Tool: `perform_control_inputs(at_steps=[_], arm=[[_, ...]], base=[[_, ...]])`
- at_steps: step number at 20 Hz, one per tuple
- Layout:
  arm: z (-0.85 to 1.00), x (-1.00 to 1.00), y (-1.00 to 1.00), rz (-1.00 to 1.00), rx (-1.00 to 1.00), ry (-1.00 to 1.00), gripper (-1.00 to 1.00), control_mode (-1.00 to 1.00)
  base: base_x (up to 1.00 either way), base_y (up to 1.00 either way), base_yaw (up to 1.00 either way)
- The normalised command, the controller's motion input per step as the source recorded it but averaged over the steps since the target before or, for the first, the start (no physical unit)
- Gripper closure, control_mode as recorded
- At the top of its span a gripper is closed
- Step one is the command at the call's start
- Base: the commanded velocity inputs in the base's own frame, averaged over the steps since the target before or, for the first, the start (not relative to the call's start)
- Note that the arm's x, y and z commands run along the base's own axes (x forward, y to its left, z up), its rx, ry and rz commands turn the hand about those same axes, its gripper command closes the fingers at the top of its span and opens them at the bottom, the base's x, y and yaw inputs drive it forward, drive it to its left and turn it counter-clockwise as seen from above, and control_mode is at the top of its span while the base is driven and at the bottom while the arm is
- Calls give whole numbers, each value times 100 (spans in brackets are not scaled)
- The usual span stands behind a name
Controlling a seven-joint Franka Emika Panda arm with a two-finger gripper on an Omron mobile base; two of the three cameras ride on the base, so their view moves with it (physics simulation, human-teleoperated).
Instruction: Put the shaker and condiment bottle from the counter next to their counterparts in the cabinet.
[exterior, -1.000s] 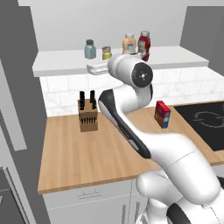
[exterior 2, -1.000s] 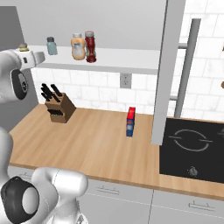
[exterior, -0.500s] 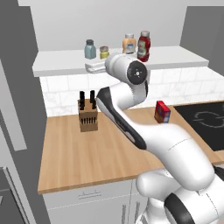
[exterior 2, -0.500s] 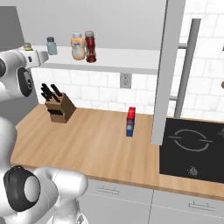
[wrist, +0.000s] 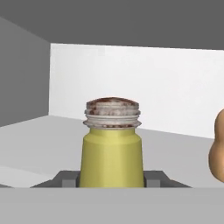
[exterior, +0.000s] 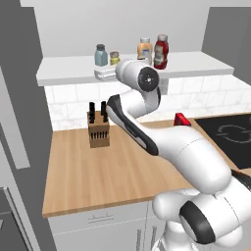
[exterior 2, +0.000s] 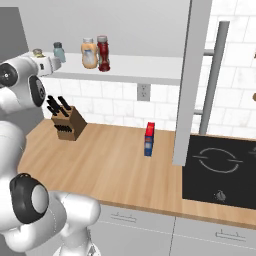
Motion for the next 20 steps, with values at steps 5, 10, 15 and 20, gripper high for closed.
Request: perform_control_inputs(at_steps=[5,10,15,20], arm=[[-16,22,8,0,0,-1,100,-100],[-16,23,7,0,0,0,100,-100],[-2,31,4,0,0,-1,100,-100],[-2,35,6,0,0,0,100,-100]], base=[[0,0,0],[0,0,0],[0,0,0],[0,0,0]])
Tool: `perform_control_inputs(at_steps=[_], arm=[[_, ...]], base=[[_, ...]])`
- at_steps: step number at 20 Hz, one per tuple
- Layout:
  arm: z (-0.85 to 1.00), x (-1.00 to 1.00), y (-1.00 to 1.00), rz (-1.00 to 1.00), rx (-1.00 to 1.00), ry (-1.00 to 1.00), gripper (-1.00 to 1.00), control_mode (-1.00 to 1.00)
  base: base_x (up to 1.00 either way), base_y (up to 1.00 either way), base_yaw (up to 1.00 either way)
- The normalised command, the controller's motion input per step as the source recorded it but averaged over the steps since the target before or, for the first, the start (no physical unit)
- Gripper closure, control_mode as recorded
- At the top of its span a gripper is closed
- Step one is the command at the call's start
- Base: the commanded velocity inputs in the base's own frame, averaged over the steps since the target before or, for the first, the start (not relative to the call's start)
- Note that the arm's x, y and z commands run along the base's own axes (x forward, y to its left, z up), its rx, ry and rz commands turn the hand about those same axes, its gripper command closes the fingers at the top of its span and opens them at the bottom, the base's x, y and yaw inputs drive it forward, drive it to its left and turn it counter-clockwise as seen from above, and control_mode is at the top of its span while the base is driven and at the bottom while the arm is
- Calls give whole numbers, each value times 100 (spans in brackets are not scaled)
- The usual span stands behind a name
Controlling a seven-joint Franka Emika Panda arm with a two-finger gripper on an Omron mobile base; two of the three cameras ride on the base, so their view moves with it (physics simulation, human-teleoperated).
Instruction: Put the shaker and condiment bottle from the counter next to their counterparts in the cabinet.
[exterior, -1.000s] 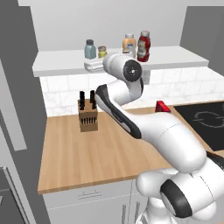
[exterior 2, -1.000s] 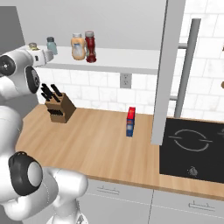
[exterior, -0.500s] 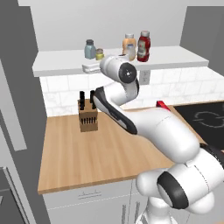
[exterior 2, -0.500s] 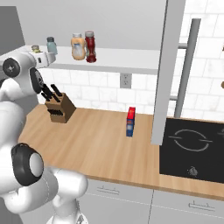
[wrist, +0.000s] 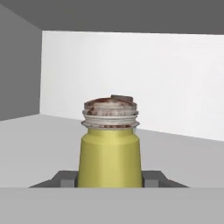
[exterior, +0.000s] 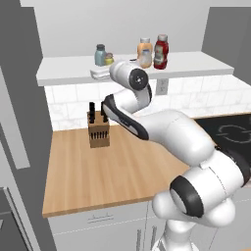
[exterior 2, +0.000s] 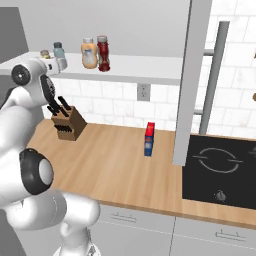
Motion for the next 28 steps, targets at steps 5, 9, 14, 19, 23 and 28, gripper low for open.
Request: perform_control_inputs(at_steps=[5,9,14,19,23,28], arm=[[-10,31,9,0,0,0,100,-100],[-6,23,4,0,0,0,100,-100],[-16,18,4,1,0,0,-100,-100],[-8,-7,1,1,0,-3,-100,-100],[0,-41,0,0,0,-7,-100,-100],[10,-64,0,0,5,-3,-100,-100]], base=[[0,0,0],[0,0,0],[0,0,0],[0,0,0],[0,0,0],[0,0,0]])
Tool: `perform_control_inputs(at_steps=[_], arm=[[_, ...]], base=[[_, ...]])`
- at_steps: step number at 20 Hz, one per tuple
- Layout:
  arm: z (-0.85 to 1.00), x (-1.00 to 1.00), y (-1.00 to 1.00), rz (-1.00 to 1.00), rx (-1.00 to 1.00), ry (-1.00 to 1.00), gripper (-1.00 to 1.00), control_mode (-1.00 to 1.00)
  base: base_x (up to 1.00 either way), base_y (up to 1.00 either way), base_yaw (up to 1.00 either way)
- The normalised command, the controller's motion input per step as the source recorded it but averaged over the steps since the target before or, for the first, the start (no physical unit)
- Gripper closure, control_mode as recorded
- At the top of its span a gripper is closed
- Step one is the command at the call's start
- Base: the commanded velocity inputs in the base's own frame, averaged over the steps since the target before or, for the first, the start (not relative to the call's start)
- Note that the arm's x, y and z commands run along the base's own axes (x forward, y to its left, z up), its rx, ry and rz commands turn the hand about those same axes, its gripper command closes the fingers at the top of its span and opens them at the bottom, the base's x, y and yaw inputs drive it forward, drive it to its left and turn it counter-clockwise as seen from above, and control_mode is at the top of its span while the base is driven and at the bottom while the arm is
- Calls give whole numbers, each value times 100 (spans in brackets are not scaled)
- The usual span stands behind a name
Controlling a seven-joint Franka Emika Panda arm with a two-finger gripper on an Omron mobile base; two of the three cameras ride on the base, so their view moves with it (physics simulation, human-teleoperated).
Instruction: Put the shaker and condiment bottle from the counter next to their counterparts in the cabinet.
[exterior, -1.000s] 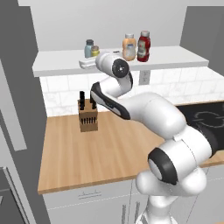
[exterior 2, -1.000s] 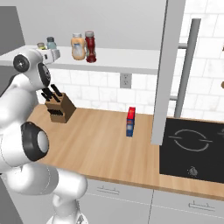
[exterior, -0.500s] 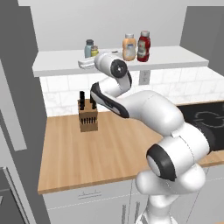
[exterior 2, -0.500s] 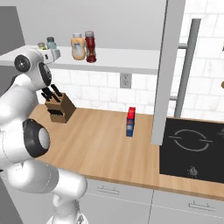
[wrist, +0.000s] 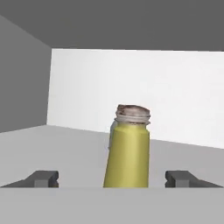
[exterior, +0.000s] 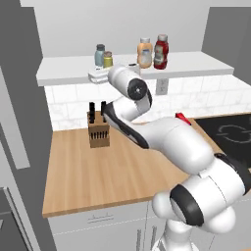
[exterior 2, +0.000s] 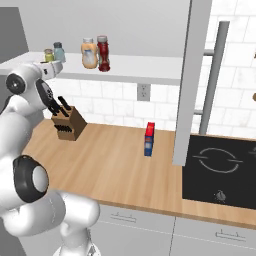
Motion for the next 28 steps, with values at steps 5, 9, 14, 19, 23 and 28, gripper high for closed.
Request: perform_control_inputs(at_steps=[5,9,14,19,23,28], arm=[[32,-93,-8,-1,9,-3,-100,-100],[74,-100,-25,-12,15,0,-100,-100],[49,-99,-15,-14,13,0,-100,-100],[2,-99,0,-4,11,0,-100,-100],[0,-97,-12,0,14,0,-100,-100],[0,-77,-57,0,14,6,-100,-100]], base=[[0,0,0],[0,0,0],[0,0,0],[0,0,0],[0,0,0],[0,0,0]])
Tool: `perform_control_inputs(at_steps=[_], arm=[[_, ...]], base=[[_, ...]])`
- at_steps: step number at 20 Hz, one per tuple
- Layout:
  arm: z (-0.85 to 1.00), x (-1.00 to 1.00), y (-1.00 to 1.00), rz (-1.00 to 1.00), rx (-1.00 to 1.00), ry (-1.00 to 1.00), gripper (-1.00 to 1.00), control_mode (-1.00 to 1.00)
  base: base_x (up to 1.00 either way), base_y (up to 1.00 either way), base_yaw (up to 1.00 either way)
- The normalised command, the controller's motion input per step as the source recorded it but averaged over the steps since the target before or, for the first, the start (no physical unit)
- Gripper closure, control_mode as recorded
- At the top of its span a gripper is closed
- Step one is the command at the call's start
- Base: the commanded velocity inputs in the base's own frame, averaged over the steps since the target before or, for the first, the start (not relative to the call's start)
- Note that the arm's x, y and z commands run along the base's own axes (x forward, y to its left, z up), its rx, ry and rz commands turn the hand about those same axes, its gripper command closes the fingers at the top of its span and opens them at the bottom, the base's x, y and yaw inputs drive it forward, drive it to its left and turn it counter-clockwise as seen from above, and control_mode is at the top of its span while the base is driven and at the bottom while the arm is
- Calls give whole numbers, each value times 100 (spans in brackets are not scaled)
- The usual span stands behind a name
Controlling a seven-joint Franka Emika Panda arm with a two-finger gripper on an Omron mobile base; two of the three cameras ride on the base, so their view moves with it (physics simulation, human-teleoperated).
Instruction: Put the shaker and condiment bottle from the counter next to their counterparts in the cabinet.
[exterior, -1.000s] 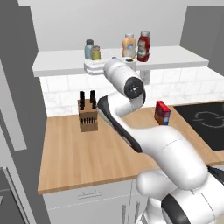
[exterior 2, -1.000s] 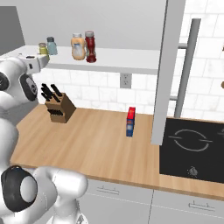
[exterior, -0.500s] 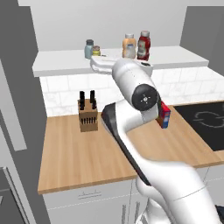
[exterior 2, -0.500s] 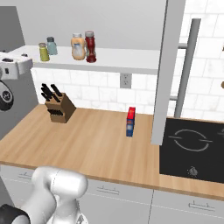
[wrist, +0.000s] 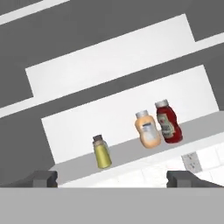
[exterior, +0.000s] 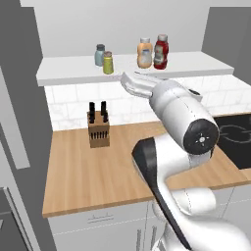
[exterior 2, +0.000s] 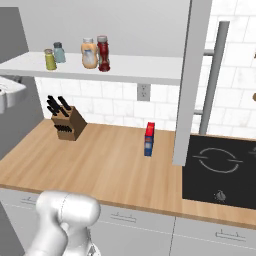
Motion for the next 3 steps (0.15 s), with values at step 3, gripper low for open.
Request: perform_control_inputs(at_steps=[3], arm=[[0,-78,-63,0,15,5,-100,-100]], base=[[0,0,0]])
